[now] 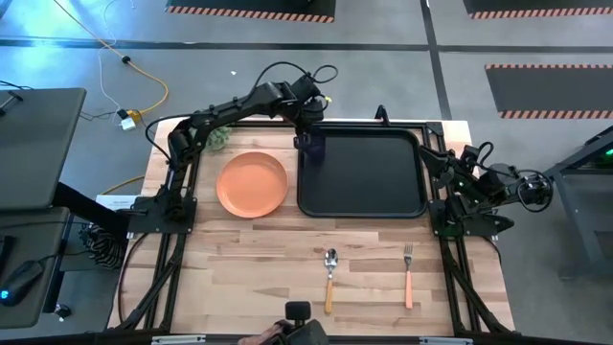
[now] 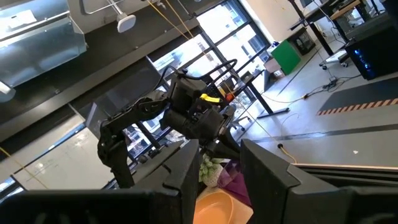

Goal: Pick and place plate/cup/fork/spoon on tray
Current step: Put the purple cup on top the top left side of the black serving tray

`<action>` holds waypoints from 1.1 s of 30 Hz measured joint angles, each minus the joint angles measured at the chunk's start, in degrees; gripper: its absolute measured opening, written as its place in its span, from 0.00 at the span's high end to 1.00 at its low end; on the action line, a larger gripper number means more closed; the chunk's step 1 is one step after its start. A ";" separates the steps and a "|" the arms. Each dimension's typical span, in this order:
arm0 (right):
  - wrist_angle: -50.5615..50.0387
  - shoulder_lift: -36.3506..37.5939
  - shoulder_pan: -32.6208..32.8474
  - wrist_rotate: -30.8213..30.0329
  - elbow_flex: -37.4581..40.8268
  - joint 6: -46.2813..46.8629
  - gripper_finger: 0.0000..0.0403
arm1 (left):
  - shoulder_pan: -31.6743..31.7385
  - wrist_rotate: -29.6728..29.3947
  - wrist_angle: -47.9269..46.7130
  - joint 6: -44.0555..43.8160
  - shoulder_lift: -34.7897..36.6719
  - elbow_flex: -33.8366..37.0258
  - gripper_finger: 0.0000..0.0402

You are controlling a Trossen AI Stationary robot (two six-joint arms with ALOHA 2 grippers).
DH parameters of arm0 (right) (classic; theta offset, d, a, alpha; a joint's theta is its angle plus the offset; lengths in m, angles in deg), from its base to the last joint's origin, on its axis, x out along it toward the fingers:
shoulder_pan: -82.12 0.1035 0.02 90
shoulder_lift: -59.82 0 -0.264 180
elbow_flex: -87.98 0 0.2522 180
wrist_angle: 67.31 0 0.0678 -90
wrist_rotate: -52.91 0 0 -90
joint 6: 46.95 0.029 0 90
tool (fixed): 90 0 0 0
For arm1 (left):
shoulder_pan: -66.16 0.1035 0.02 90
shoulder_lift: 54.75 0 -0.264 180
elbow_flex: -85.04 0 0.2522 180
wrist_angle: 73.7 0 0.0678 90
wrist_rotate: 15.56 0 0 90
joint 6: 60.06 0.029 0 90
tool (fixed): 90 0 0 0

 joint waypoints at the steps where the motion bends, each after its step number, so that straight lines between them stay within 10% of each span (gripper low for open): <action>1: 0.00 0.00 0.01 0.00 0.00 0.00 0.73 | 0.00 0.02 0.16 0.03 0.00 0.00 0.94; 33: 0.00 0.00 0.00 0.01 0.00 -0.13 0.73 | -0.05 -0.37 3.23 0.60 0.07 0.00 0.98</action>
